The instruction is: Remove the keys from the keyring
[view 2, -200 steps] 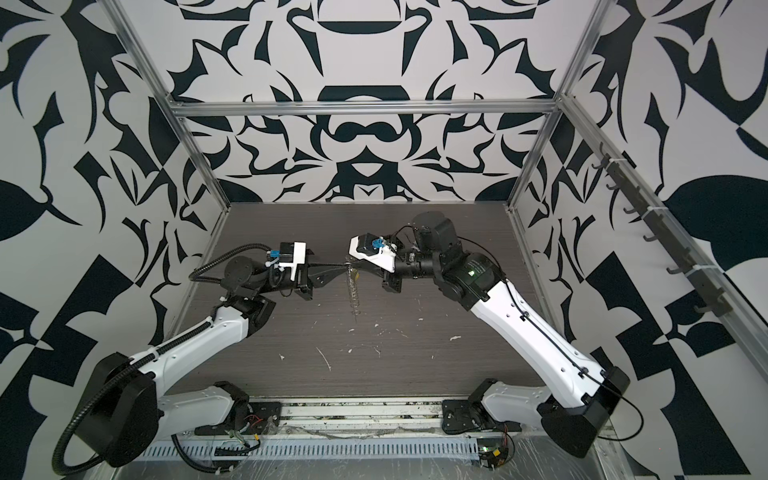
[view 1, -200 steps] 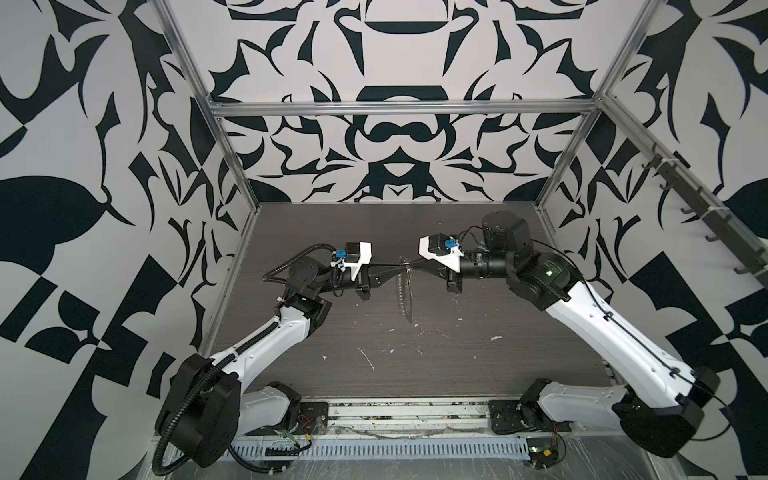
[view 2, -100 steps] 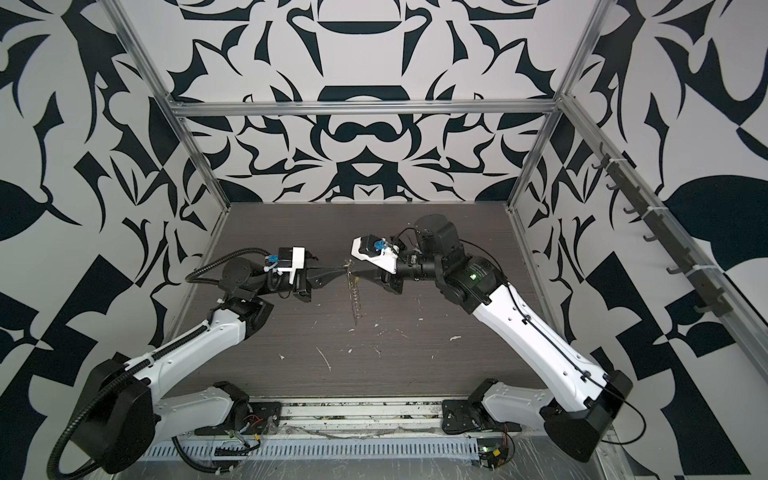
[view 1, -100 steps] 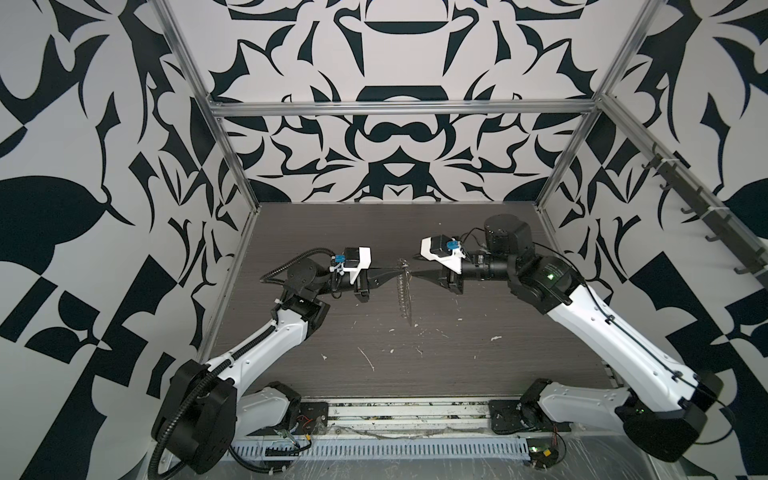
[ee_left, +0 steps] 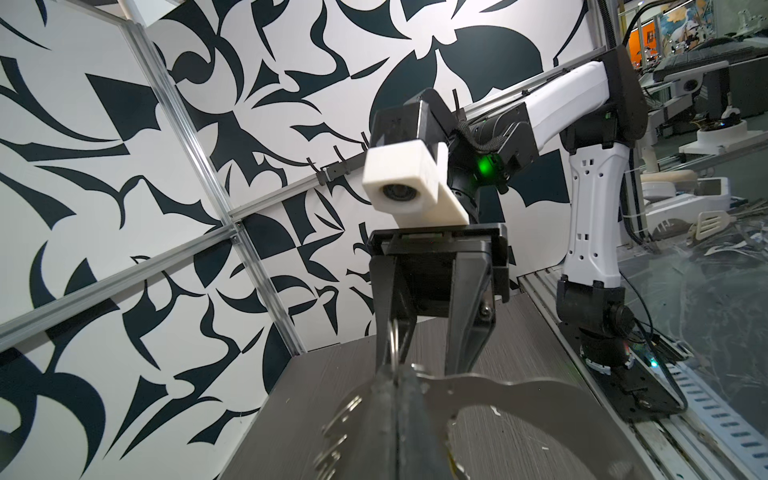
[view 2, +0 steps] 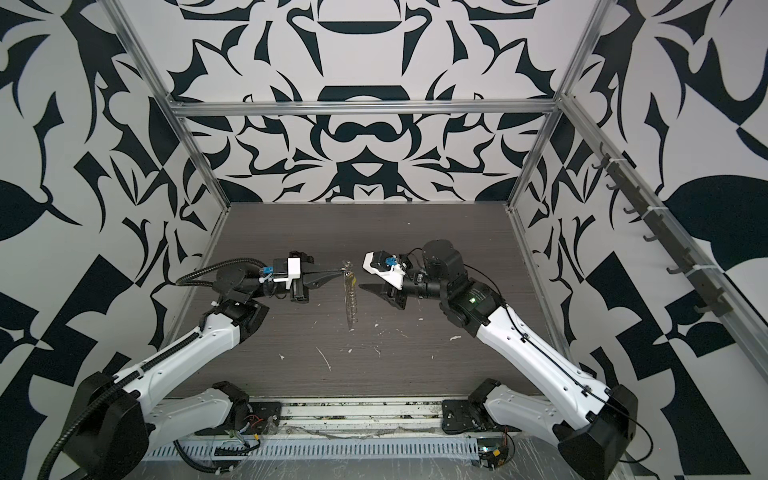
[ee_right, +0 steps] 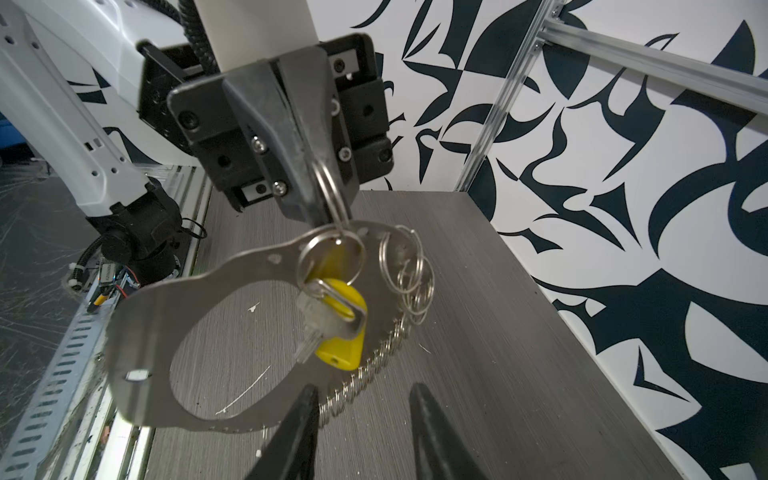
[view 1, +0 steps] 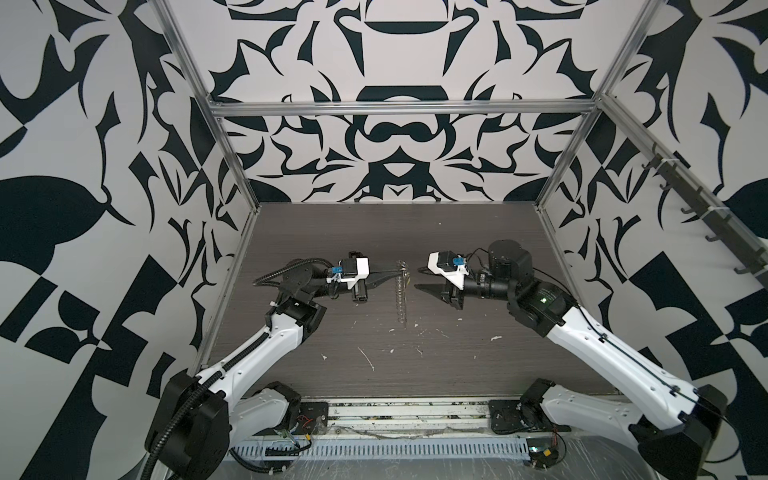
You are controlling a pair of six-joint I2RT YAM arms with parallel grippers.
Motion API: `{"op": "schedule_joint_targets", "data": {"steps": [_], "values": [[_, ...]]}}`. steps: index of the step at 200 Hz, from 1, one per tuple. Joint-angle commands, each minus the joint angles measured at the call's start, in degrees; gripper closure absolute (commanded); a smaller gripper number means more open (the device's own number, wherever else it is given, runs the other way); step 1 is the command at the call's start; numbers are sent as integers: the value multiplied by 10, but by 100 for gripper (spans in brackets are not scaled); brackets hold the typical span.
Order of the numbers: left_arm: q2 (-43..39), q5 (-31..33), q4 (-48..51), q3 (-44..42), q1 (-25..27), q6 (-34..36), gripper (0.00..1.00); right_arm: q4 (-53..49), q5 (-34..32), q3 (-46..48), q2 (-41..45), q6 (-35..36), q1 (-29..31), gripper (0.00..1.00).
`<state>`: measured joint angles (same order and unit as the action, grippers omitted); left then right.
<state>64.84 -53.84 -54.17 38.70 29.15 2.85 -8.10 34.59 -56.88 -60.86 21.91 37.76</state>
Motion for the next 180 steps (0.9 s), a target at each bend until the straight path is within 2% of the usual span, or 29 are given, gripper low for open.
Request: {"op": "schedule_joint_targets", "data": {"steps": [1,55,103,124,158,180], "values": [[-11,-5,-12,-9,-3,5,100,95,20,3,3,-39,11,60],[-6,-4,-24,-6,-3,-18,100,112,28,-7,-15,-44,28,61],[4,2,-66,-11,-3,-60,100,122,24,-8,-32,-46,44,66],[12,5,-90,-14,-3,-78,100,125,19,-9,-32,-46,46,74],[22,12,-109,-16,-3,-91,100,97,6,-17,-25,-40,46,99],[25,13,-119,-15,-5,-100,100,60,-9,-24,-11,-22,46,100]]}}
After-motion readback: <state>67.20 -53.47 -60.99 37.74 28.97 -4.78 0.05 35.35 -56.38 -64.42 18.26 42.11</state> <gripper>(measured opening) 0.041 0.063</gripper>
